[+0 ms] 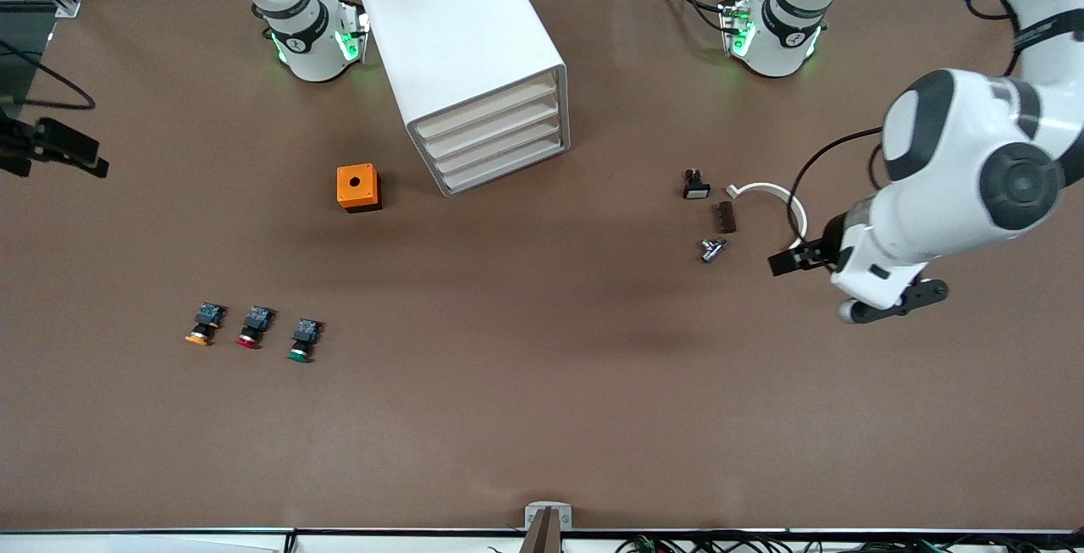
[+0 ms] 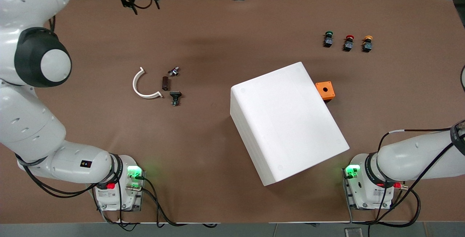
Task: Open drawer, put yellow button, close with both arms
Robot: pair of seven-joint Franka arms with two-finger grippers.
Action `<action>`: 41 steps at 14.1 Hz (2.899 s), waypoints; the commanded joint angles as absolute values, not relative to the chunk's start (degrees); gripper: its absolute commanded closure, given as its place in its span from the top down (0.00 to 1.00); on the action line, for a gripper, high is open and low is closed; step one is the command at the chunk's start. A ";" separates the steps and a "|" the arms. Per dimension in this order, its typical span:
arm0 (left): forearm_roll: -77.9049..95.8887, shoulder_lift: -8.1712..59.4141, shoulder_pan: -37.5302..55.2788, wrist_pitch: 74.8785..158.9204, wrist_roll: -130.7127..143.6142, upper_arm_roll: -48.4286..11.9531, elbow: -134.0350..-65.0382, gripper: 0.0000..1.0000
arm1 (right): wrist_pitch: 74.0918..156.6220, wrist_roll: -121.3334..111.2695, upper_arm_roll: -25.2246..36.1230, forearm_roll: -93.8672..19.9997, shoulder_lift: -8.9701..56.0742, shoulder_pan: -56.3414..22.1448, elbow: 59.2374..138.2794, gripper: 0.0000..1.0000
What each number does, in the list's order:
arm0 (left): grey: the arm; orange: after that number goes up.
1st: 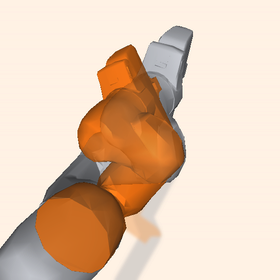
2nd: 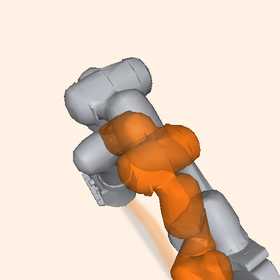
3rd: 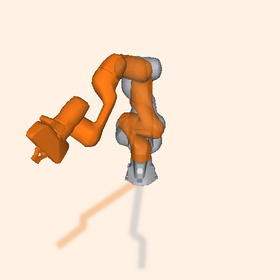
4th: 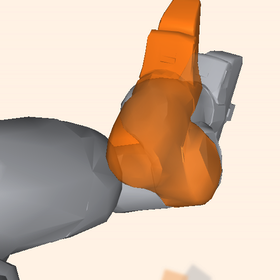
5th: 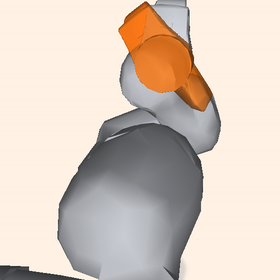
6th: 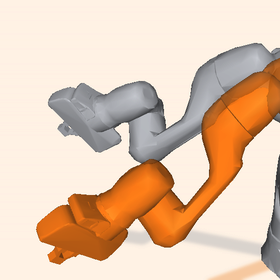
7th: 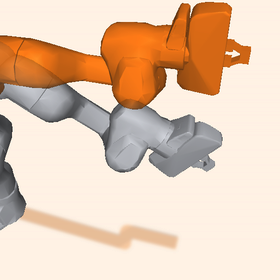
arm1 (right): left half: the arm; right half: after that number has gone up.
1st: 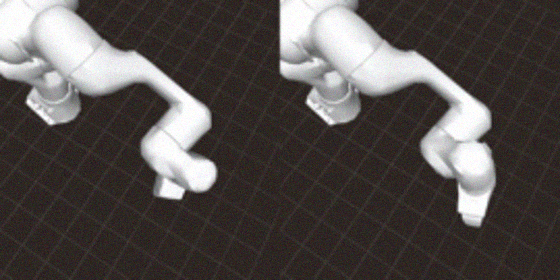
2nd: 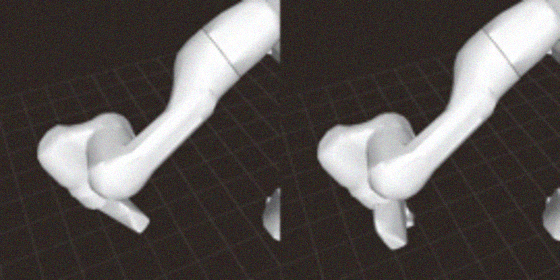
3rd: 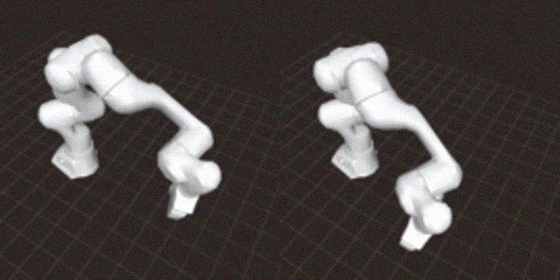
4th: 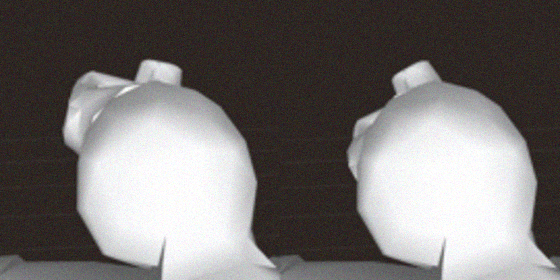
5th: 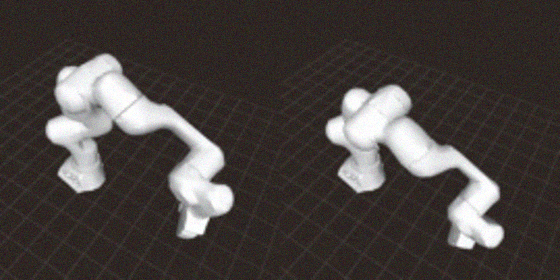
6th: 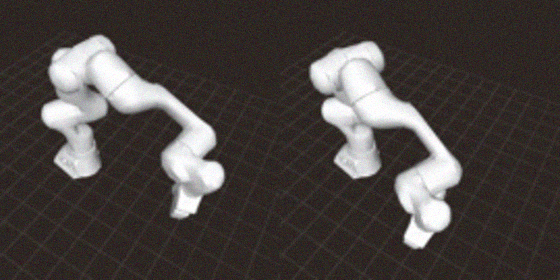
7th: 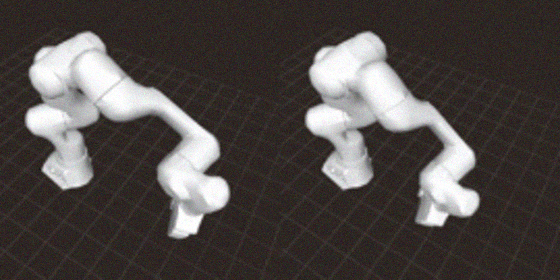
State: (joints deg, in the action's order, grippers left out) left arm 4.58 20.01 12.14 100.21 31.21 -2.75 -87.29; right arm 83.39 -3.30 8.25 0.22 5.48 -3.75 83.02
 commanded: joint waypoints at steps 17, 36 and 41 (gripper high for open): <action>29.77 37.62 26.28 81.47 89.16 -2.37 -70.05 1.00 | 112.75 -2.20 8.00 0.27 21.62 2.81 96.67 1.00; 60.99 46.84 29.62 75.68 128.14 -2.64 -71.45 0.58 | 134.29 -2.64 7.91 -5.35 33.21 5.18 102.83 1.00; 62.75 48.34 31.81 73.13 129.11 -2.64 -72.42 0.55 | 135.17 -2.37 7.82 -5.80 35.50 5.19 102.92 1.00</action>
State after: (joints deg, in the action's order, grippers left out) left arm 61.23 47.54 30.51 74.43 128.13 -2.94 -72.26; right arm 134.51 -2.68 8.72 -5.35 34.94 4.20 102.93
